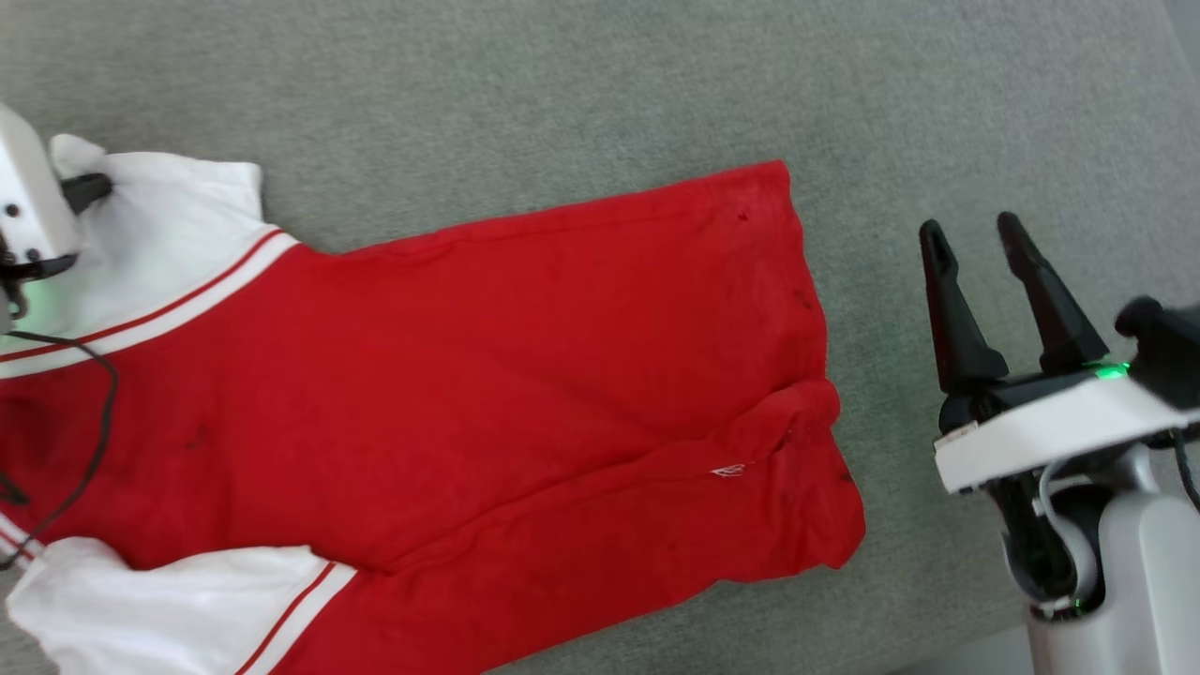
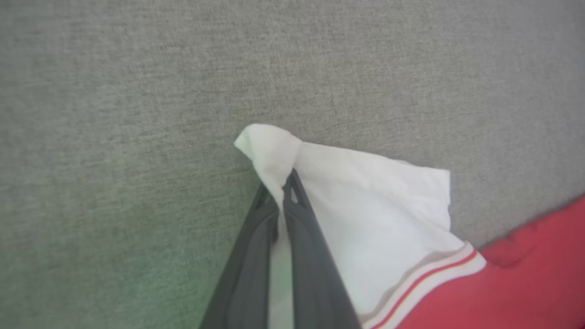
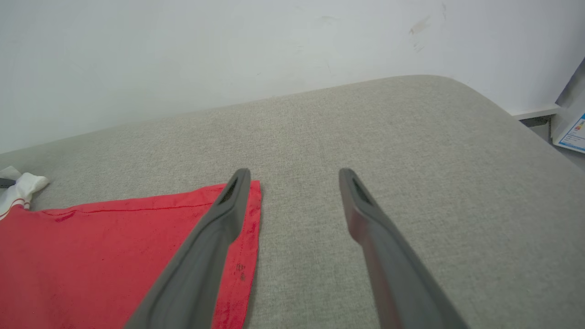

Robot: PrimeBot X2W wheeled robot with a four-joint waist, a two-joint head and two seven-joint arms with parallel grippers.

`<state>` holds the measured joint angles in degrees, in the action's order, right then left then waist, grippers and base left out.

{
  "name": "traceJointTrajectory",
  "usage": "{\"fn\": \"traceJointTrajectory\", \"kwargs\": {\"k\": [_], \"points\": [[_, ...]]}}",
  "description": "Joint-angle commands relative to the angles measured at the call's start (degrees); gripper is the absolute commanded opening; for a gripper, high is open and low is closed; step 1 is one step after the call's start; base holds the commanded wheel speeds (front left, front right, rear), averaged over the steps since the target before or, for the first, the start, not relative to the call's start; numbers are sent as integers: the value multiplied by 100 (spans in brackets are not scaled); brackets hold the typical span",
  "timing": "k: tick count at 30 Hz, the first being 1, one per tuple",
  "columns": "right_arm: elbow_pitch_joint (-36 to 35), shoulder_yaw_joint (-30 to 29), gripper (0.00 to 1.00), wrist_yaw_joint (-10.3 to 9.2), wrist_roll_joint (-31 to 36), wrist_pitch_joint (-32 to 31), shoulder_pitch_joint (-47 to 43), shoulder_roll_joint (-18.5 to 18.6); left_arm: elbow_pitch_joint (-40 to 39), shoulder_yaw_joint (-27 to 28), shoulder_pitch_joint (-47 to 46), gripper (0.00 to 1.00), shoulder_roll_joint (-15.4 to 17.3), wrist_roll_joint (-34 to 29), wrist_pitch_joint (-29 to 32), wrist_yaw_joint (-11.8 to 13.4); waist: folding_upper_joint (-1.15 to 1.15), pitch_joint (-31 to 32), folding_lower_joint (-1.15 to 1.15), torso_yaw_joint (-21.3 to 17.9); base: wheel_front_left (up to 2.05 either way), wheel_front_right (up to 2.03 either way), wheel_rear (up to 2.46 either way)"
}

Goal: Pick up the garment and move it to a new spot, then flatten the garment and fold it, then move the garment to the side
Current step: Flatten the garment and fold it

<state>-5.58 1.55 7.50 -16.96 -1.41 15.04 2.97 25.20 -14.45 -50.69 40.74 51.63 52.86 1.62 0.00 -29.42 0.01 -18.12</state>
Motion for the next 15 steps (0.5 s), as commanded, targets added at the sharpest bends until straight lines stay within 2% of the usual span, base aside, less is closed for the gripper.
{"fn": "traceJointTrajectory", "kwargs": {"k": [1,8,15], "points": [[204,-58,100,-2,-160,-220,233,36,31,-59,48,0,-92,-50,-147,-101,0,159,-1,148,0,0,0],[1477,76,100,-1,-755,-1521,1109,429,-322,-229,-298,0,-238,-238,-525,-407,0,280,-1,566,0,0,0],[2512,489,100,-2,-1085,-2666,2100,727,-831,-335,-363,0,-384,-281,-693,-509,0,121,-1,958,0,0,0]]}}
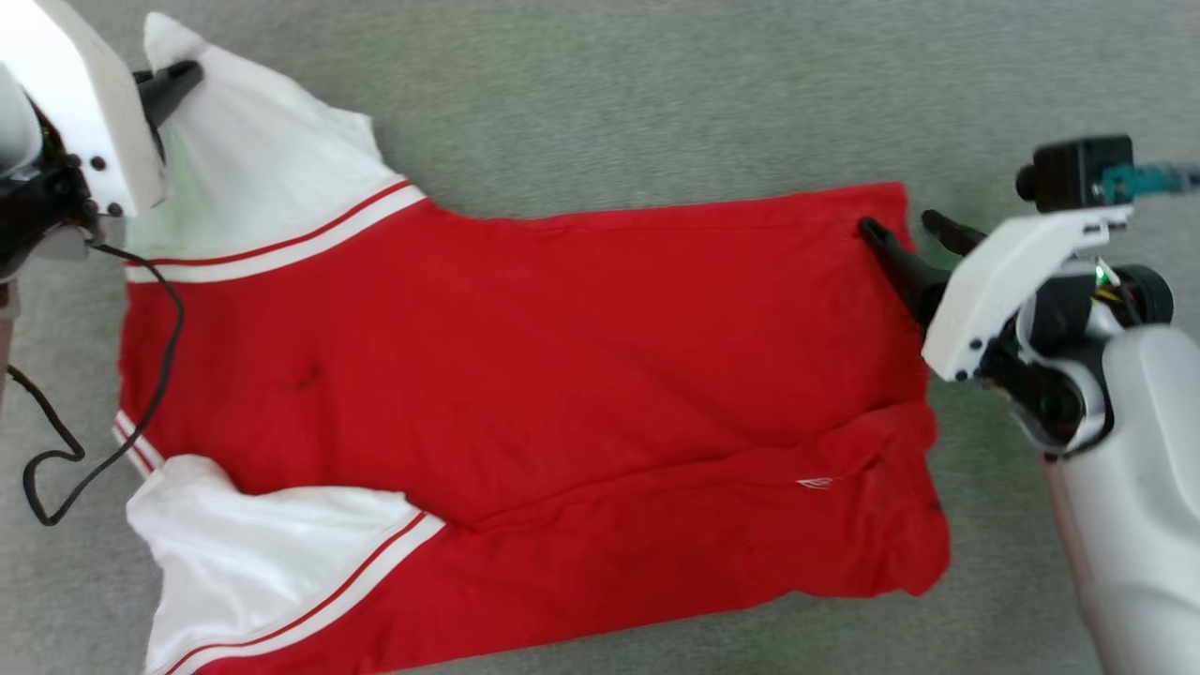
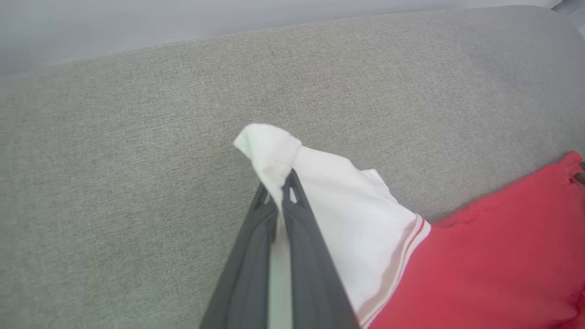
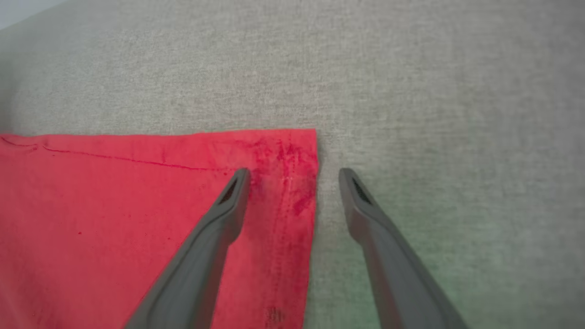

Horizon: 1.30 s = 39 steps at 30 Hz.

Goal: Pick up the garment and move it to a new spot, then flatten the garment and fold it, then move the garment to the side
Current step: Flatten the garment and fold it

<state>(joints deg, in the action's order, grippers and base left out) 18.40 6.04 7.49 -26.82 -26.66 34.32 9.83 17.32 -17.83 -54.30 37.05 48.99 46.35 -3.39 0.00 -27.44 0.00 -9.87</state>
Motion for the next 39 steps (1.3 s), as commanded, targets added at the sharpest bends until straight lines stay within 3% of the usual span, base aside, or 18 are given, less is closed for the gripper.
{"fn": "traceJointTrajectory", "kwargs": {"k": [1,8,9,10,11,17,18,23,32,39], "points": [[262,91,100,0,-104,-326,307,94,-102,-17,35,0,-39,-24,-70,-12,0,-91,0,180,0,0,0],[1297,426,100,-1,-112,-1828,759,154,-208,-113,238,0,-202,37,-278,-102,0,-103,0,409,0,0,0],[1388,465,95,-1,-71,-1965,804,162,-191,-126,258,0,-224,44,-300,-112,0,-97,0,430,0,0,0],[1451,496,39,-1,-56,-2082,860,155,-179,-133,271,0,-236,47,-331,-124,0,-95,0,449,0,0,0],[1496,503,0,0,-50,-2151,923,145,-156,-136,290,0,-256,55,-377,-138,0,-82,0,472,0,0,0],[1316,441,0,1,0,-2011,1299,262,-50,-88,398,0,-303,63,-717,-202,0,106,0,586,0,0,0],[814,322,0,-1,58,-1704,1120,477,-102,33,736,0,-324,160,-1107,-243,0,499,0,720,0,0,0],[303,179,0,-1,45,-1491,652,597,-363,179,1262,0,-252,177,-1496,-203,0,867,0,802,0,0,0],[-620,-409,0,-1,-10,-1209,-1082,455,-1218,401,3263,0,-192,320,-1955,308,0,1619,0,902,0,0,0],[-782,-846,0,-1,34,-1069,-2300,153,-1303,280,4708,0,-610,715,-2056,582,0,1868,0,959,0,0,0]]}}
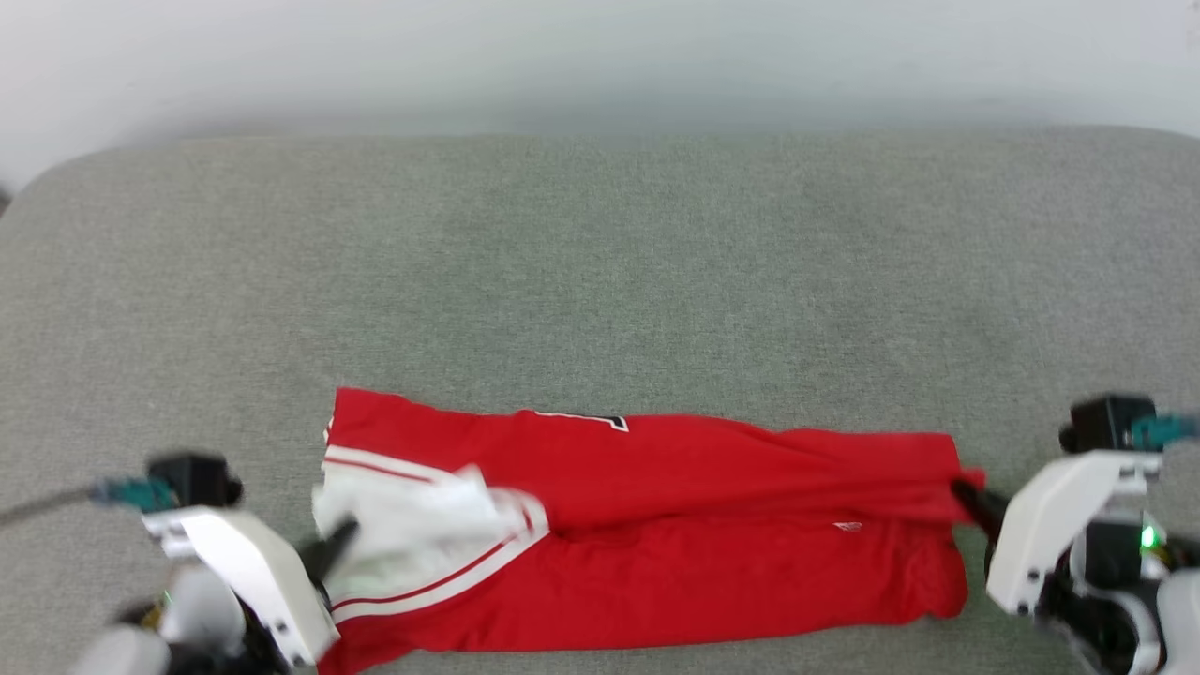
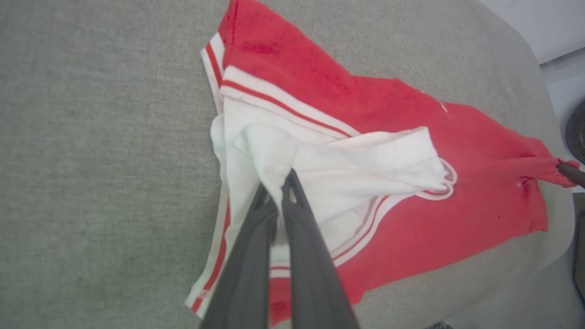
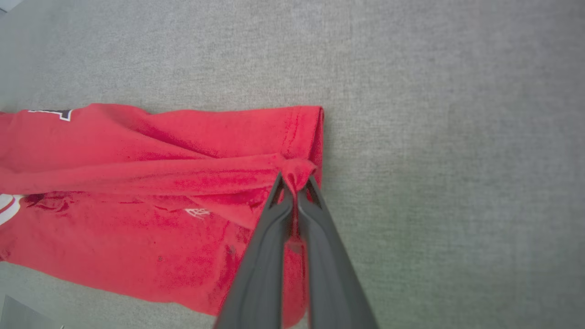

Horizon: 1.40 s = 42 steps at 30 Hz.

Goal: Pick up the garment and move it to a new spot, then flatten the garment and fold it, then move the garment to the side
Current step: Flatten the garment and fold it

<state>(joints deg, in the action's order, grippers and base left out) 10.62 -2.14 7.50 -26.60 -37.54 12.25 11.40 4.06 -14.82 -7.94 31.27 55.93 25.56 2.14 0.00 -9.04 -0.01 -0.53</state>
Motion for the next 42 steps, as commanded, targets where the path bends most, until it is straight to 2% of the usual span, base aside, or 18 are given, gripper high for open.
{"fn": "traceJointTrajectory", "kwargs": {"k": [1,2,3,4,5,12,15,18,22,31,35,42], "points": [[18,-50,0,-2,35,51,-222,-42,76,-66,195,0,-109,100,35,14,0,45,1,33,0,0,0],[35,-73,0,-1,28,97,-345,-100,135,-81,269,22,-211,193,30,-7,0,62,1,44,0,0,0],[75,-99,27,-2,-5,128,-481,-167,231,-112,340,39,-282,252,49,-24,0,71,1,53,0,0,0],[119,-106,87,-2,8,179,-589,-175,308,-127,390,67,-323,282,33,-51,0,84,1,54,0,0,0],[146,-108,100,-2,29,261,-675,-183,396,-127,411,100,-385,290,-44,-44,0,109,1,61,0,0,0],[-61,-61,100,-1,143,1008,-1041,-312,752,-262,403,100,-574,49,-535,-290,0,237,1,69,0,0,0],[-604,-44,100,-2,207,1120,-1094,-165,502,-259,327,100,-565,-374,-1063,-170,0,359,1,24,0,0,0],[-928,-158,100,-1,227,1003,-1070,-86,218,-230,273,100,-575,-750,-1500,14,0,450,1,3,0,0,0],[-1149,-434,100,-1,251,617,-954,22,-190,-95,210,100,-638,-1277,-2194,402,0,525,1,-3,0,0,0],[-985,-763,100,-1,285,-453,-693,289,-1029,-27,248,100,-704,-2348,-3567,923,0,385,1,294,0,0,0],[-719,-725,100,-1,281,-720,-647,189,-1262,-104,323,100,-750,-2593,-3751,1034,0,264,1,496,0,0,0],[44,-564,100,-1,207,-854,-510,-81,-1522,-276,385,100,-702,-2793,-3773,1021,0,99,1,727,0,0,0]]}}
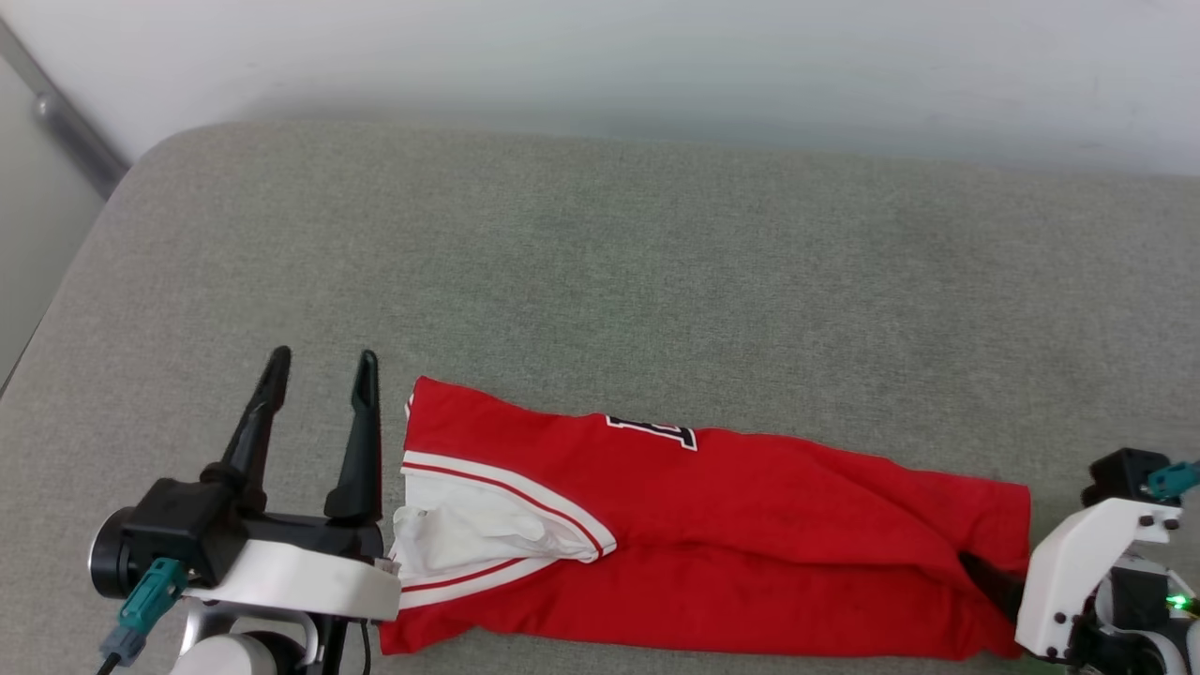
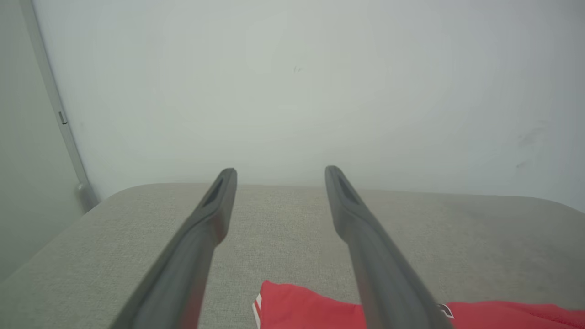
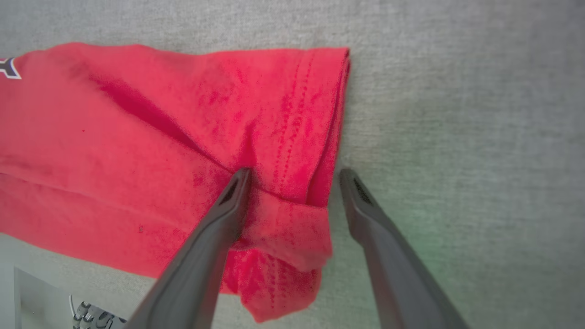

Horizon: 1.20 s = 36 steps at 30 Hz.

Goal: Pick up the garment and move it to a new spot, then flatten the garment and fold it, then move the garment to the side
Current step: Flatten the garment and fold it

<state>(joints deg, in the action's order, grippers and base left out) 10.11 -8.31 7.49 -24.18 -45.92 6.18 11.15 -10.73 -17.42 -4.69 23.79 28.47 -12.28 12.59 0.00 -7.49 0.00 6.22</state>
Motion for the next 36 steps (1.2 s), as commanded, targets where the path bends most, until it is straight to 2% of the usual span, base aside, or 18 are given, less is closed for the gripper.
{"fn": "traceJointTrajectory", "kwargs": {"k": [1,4,5,6,7,19,20,22,28,31,32,36], "points": [[215,102,100,0,-64,-38,106,-70,-64,-45,85,100,82,-72,55,-34,0,-75,0,62,0,0,0],[587,232,100,0,-161,-132,98,-131,-131,-92,88,100,152,-112,125,-31,0,-106,0,87,0,0,0],[700,276,95,0,-216,-171,97,-146,-149,-101,88,100,159,-113,132,-28,0,-109,0,89,0,0,0],[791,335,43,0,-247,-182,115,-154,-154,-112,95,100,168,-118,155,-24,0,-104,0,87,0,0,0],[839,381,0,0,-290,-154,149,-157,-159,-120,105,100,165,-119,164,-12,0,-90,0,84,0,0,0],[623,713,0,-1,-410,129,474,356,-133,-116,340,100,139,-77,217,174,0,346,0,-201,0,0,0],[627,474,0,-1,-327,90,442,527,-135,-82,437,100,106,-35,183,240,0,454,0,-361,0,0,0],[630,360,0,-1,-298,87,437,561,-126,-85,466,100,100,-23,178,242,0,471,0,-403,0,0,0],[634,-647,0,-1,-74,-21,339,691,-81,-119,527,100,91,-26,169,265,0,530,0,-601,0,0,0],[575,-1221,0,-1,-155,-229,339,470,-50,-129,549,100,92,-14,188,292,0,543,0,-707,0,0,0],[575,-1221,0,-1,-155,-229,339,470,-50,-129,549,100,92,-14,188,292,0,543,0,-707,0,0,0],[531,-1658,0,0,-1011,-778,591,-298,-31,-147,541,100,95,8,203,294,0,551,0,-744,0,0,0]]}}
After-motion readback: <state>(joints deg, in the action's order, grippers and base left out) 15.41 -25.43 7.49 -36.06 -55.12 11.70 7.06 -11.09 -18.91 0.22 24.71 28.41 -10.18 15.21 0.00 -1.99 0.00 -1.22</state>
